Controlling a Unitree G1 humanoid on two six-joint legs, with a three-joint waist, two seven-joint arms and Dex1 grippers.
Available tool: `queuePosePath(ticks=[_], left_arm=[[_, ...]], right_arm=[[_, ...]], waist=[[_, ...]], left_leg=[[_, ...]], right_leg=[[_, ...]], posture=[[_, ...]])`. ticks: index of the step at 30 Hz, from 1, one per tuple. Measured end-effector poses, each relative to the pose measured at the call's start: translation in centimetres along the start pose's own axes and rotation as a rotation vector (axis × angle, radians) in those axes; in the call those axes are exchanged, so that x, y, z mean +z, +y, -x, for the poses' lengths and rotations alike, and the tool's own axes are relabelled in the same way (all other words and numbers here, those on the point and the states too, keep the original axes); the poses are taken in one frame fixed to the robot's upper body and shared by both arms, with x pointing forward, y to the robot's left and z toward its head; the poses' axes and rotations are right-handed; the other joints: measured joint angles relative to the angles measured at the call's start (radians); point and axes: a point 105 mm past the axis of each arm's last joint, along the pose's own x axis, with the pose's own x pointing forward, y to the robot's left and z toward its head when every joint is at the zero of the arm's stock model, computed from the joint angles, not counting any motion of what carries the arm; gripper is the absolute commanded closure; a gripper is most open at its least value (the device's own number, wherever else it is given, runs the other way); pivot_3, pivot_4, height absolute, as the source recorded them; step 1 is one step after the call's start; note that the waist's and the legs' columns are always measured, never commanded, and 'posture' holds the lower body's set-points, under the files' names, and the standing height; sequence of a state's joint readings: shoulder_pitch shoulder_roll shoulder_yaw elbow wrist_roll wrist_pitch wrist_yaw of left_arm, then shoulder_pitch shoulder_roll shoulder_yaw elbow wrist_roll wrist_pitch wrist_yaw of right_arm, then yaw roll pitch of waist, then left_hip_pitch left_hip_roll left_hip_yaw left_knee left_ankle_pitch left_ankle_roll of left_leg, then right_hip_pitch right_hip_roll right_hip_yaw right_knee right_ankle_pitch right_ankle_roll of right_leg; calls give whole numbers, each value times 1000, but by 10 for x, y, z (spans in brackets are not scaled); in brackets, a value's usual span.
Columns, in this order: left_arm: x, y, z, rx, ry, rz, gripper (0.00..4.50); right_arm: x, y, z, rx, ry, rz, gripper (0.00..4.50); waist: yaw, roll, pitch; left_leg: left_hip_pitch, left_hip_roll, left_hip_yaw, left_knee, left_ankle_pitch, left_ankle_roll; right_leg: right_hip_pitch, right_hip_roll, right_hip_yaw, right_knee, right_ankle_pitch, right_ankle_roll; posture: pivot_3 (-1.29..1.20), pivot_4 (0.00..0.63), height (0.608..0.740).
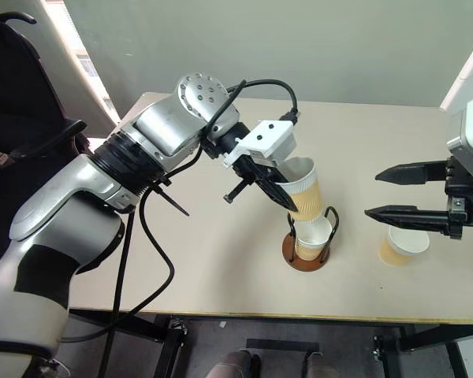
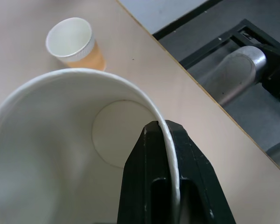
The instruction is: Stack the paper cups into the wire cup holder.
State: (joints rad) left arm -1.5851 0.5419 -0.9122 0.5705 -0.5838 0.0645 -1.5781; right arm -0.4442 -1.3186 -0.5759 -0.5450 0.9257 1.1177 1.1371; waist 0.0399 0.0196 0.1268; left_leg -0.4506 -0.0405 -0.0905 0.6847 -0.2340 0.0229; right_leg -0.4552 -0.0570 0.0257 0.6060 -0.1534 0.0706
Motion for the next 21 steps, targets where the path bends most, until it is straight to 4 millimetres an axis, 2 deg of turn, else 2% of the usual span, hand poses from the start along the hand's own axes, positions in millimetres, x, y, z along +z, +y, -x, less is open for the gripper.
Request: queuePosePath(ticks=[17, 18, 19, 21], left_arm=[[-11, 7, -29, -72, 47, -75, 4470], [-12, 7, -31, -77, 57, -84, 4045], [-12, 7, -33, -82, 62, -91, 3852], [-11, 7, -35, -88, 66, -98, 3137]], right_arm=[[5, 14, 6, -63, -2, -12, 1409], [4, 15, 5, -63, 0, -14, 1409], [3, 15, 5, -65, 2, -17, 1409], [3, 15, 6, -66, 2, -19, 1409]], waist=[[6, 0, 0], [6, 0, 0], [6, 0, 0], [6, 0, 0]], left_leg=[[0, 0, 3, 5, -4, 4], [-1, 0, 3, 6, -4, 4], [-1, 0, 3, 7, -5, 5], [-1, 0, 4, 11, -6, 6]], right_leg=[[0, 0, 2, 2, -2, 5], [1, 0, 2, 2, -2, 5], [1, 0, 2, 2, -2, 5], [1, 0, 2, 3, -3, 6]], posture=[[0, 150, 740], [0, 150, 740], [0, 150, 740], [0, 150, 740]])
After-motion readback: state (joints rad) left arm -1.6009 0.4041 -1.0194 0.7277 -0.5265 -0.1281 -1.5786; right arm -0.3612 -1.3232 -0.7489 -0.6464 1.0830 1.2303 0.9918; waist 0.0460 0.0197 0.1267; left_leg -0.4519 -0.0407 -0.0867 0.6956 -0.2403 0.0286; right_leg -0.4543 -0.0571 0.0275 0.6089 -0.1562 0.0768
